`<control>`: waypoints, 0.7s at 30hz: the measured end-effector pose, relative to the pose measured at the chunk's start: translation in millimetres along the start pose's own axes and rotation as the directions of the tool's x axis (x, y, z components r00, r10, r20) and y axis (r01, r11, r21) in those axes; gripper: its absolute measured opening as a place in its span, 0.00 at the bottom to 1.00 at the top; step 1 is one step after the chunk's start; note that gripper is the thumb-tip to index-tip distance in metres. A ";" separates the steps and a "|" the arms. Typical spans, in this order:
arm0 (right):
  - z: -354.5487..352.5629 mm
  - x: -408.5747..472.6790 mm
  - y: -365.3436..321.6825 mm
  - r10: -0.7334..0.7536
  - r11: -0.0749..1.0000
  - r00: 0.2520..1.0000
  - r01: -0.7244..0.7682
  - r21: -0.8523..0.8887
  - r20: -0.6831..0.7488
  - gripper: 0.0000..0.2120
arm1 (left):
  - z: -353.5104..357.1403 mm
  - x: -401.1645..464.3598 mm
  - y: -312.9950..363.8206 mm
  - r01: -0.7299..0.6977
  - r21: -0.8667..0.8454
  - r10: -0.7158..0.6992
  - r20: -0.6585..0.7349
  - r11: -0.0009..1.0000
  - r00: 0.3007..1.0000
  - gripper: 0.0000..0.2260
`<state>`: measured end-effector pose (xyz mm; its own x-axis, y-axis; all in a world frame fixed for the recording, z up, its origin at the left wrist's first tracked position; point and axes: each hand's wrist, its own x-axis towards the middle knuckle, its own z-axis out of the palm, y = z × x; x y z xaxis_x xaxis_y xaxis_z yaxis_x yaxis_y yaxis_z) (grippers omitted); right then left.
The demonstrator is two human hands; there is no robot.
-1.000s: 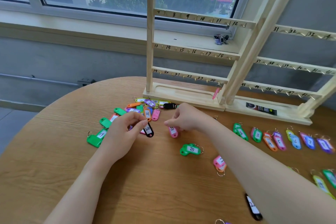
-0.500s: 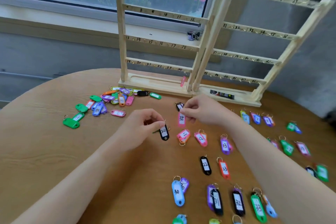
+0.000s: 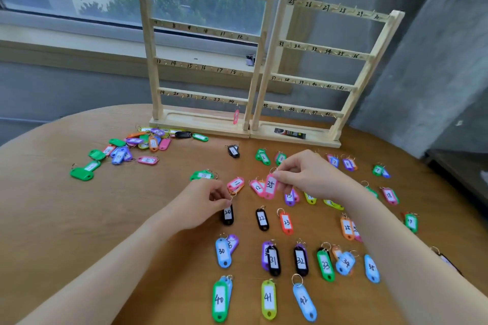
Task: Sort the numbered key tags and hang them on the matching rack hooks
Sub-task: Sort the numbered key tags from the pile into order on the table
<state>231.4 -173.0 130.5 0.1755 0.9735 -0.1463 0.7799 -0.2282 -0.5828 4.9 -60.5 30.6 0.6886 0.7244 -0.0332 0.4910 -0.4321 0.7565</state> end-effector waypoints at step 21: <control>20.6 -59.5 42.5 0.008 0.986 1.000 -0.007 0.168 -0.007 0.07 | 3.2 -14.0 -10.7 0.069 0.165 -0.032 -0.219 0.984 0.975 0.08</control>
<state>241.7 -240.8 98.0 0.1858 0.9718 -0.1452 0.6671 -0.2333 -0.7075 -8.3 -67.8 20.8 0.5394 0.8376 0.0865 0.6184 -0.4637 0.6345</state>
